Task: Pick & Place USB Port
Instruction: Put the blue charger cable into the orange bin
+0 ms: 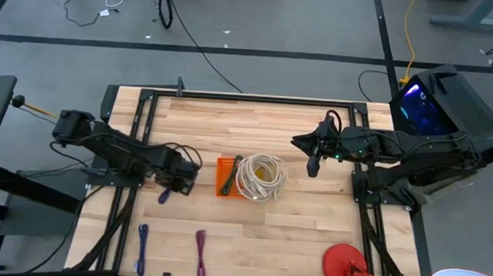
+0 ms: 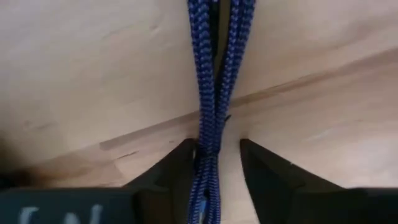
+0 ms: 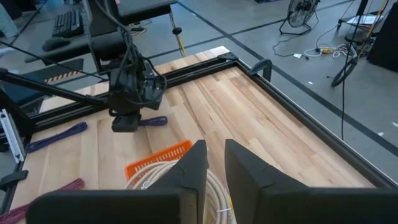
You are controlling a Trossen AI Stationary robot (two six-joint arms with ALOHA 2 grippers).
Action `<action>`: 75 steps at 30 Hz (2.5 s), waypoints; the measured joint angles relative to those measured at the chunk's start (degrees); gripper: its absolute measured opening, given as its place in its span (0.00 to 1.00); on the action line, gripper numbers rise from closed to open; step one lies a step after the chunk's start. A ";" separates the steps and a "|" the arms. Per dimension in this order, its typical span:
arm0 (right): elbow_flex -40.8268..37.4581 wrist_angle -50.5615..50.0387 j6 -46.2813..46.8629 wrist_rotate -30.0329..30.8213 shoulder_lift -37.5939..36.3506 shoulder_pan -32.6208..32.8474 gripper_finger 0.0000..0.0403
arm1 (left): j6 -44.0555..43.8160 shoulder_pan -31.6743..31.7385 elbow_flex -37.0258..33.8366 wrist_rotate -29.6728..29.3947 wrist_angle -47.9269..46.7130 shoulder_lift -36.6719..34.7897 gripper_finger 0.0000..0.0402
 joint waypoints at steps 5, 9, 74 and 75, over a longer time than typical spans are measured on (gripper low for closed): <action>0.00 -0.01 -0.02 0.00 0.00 0.00 0.15 | 4.79 0.24 0.11 0.97 2.44 1.08 0.07; 0.00 -0.01 -0.15 0.04 0.00 0.00 0.15 | 7.42 0.85 0.85 1.62 1.80 0.99 0.06; 0.00 3.03 -0.20 0.13 -0.02 0.02 0.15 | 18.83 6.25 17.15 -12.29 30.60 2.30 0.11; 0.00 3.01 -0.22 0.13 -0.02 0.00 0.15 | 18.88 6.25 17.15 -12.67 30.51 2.30 0.12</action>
